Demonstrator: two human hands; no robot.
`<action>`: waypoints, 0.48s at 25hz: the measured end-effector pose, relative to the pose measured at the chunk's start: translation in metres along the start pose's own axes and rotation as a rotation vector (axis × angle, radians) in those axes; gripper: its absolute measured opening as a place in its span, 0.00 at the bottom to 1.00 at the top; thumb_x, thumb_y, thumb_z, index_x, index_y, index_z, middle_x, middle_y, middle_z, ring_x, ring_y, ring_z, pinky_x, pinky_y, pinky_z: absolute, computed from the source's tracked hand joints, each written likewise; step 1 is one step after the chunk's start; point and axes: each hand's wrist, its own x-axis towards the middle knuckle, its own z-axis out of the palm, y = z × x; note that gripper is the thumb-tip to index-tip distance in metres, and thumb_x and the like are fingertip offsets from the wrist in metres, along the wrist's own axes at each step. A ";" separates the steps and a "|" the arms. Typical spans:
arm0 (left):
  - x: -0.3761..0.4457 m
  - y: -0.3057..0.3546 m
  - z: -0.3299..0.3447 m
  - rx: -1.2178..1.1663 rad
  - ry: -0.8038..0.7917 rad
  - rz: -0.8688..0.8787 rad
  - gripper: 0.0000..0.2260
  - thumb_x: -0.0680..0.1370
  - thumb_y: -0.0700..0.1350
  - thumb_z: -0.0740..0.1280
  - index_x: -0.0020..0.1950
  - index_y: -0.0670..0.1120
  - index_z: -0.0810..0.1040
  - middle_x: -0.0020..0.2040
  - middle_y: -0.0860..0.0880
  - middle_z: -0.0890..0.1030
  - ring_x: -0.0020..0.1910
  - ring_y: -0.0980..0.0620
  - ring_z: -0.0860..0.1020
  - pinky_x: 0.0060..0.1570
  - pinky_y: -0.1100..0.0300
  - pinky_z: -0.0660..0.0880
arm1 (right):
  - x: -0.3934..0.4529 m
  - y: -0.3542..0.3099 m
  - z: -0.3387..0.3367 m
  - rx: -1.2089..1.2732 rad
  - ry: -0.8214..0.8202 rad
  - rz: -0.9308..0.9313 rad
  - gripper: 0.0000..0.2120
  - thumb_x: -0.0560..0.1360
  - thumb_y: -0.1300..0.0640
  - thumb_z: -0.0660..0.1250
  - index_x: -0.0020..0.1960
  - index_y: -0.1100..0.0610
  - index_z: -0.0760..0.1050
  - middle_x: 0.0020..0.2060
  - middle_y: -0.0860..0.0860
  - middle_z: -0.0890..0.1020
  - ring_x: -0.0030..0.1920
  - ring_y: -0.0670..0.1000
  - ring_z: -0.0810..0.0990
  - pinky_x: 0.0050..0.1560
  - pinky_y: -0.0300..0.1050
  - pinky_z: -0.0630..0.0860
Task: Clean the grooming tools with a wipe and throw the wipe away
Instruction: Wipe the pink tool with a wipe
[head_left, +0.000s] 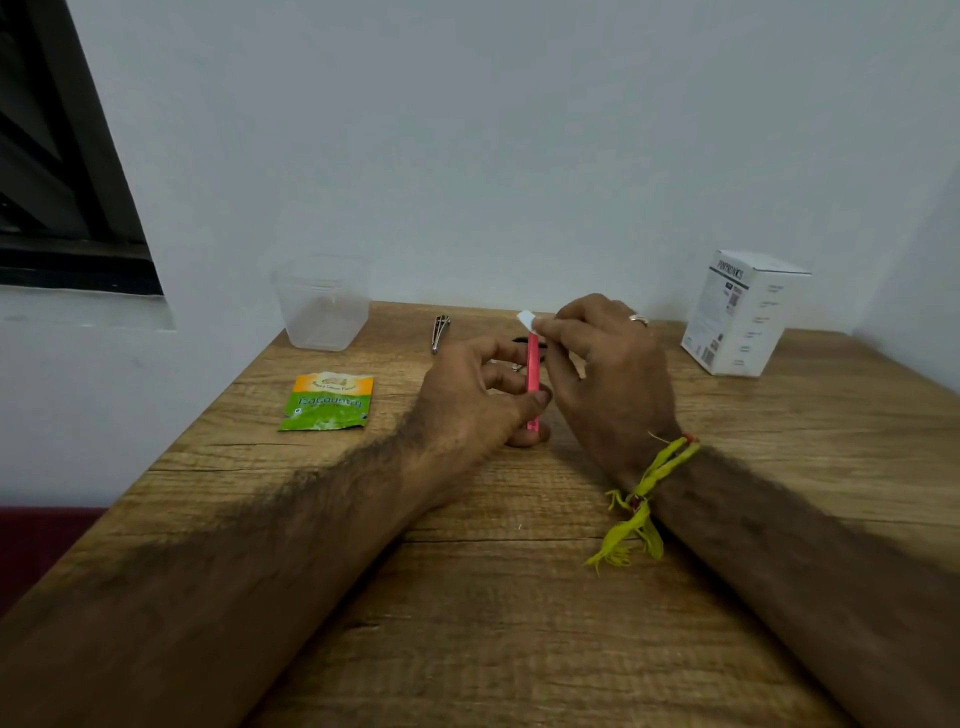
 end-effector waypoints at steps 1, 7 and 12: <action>0.000 0.000 0.001 0.004 -0.001 0.002 0.17 0.73 0.31 0.74 0.60 0.42 0.78 0.43 0.41 0.85 0.36 0.45 0.86 0.33 0.58 0.81 | 0.000 0.000 -0.001 -0.024 -0.001 -0.012 0.07 0.75 0.64 0.71 0.52 0.62 0.84 0.41 0.56 0.81 0.43 0.58 0.79 0.41 0.56 0.77; 0.000 0.000 0.002 0.014 -0.003 0.002 0.16 0.73 0.31 0.74 0.58 0.43 0.79 0.43 0.41 0.85 0.36 0.43 0.86 0.35 0.57 0.82 | 0.002 -0.001 -0.002 -0.084 -0.040 -0.032 0.07 0.76 0.63 0.69 0.51 0.63 0.84 0.41 0.57 0.82 0.43 0.59 0.80 0.42 0.57 0.77; 0.001 -0.001 -0.001 -0.025 -0.014 -0.025 0.18 0.72 0.31 0.75 0.59 0.43 0.79 0.42 0.40 0.86 0.37 0.43 0.86 0.34 0.59 0.81 | -0.003 0.009 -0.013 0.055 0.071 0.001 0.08 0.73 0.67 0.72 0.51 0.61 0.85 0.41 0.54 0.82 0.42 0.53 0.81 0.43 0.53 0.78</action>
